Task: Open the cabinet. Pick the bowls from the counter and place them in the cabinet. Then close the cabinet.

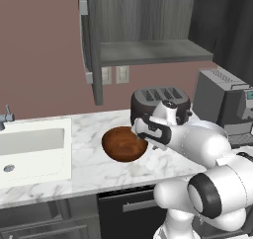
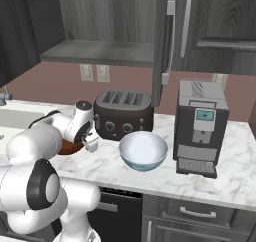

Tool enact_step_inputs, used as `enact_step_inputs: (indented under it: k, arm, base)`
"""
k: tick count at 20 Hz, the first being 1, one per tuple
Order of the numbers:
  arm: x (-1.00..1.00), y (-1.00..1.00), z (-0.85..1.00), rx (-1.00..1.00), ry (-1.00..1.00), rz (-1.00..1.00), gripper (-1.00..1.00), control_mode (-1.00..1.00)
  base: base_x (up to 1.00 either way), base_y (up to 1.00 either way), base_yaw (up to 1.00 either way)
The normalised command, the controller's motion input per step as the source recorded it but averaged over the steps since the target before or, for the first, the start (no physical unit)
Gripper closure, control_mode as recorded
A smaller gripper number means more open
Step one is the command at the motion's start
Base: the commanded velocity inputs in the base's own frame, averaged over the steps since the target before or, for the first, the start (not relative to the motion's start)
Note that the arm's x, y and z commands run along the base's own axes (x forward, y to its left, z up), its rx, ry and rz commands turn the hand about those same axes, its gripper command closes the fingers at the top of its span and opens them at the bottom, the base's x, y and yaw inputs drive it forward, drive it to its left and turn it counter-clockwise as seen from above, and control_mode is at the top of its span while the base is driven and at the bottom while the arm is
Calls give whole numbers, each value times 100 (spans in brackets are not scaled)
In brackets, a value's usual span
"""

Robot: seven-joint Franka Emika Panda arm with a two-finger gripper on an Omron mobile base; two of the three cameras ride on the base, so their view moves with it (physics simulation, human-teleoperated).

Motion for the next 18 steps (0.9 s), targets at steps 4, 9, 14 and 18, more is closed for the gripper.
enact_step_inputs:
  k: [4,9,14,18]
  arm:
    - [9,13,-23,0,0,0,-100,-100]
    - [6,9,-34,0,0,1,-100,-100]
    - [7,33,-30,-2,-1,0,-100,-100]
    - [0,57,-18,-6,-4,0,100,-100]
  base:
    - [0,0,0]
    - [0,0,0]
    - [0,0,0]
    - [0,0,0]
